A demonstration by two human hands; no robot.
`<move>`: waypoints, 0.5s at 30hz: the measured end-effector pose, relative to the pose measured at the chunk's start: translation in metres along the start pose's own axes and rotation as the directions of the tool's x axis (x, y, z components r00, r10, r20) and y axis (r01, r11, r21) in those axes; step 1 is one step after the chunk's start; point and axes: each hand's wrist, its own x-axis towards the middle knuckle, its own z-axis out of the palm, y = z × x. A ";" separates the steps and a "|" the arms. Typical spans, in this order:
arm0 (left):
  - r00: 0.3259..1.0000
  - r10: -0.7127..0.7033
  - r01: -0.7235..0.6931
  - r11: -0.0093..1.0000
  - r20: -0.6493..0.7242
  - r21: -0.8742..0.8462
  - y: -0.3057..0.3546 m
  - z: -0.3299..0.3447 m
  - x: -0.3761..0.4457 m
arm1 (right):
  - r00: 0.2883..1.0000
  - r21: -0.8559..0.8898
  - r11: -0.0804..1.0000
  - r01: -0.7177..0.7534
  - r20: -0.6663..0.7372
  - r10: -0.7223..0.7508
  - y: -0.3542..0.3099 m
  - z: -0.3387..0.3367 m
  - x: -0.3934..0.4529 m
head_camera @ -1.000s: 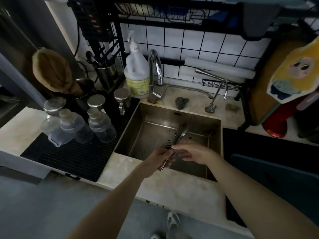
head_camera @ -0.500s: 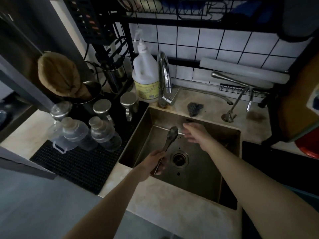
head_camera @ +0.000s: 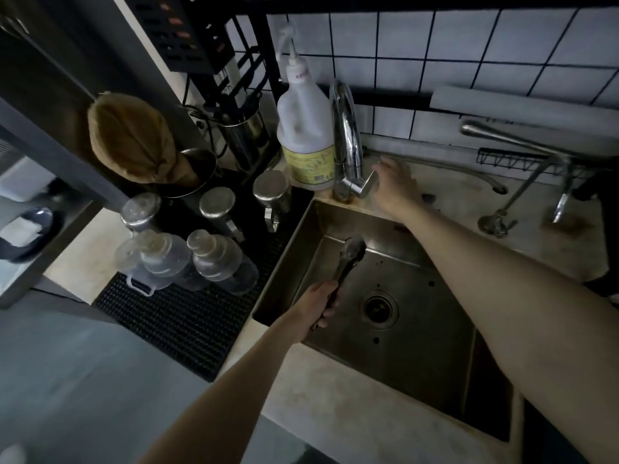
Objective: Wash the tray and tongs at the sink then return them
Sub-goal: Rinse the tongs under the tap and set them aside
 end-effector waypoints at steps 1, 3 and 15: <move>1.000 -0.004 0.004 1.000 0.001 0.008 0.002 -0.002 0.002 | 0.998 -0.059 0.998 0.035 0.057 -0.032 -0.002 -0.002 0.004; 1.000 -0.006 0.006 1.000 0.000 0.024 0.003 -0.006 0.007 | 0.984 -0.181 0.978 0.108 0.161 -0.079 -0.003 -0.007 0.009; 0.999 -0.033 0.030 0.998 0.040 0.053 0.001 -0.013 0.022 | 0.969 -0.548 0.799 0.247 0.141 -0.202 0.014 0.016 0.025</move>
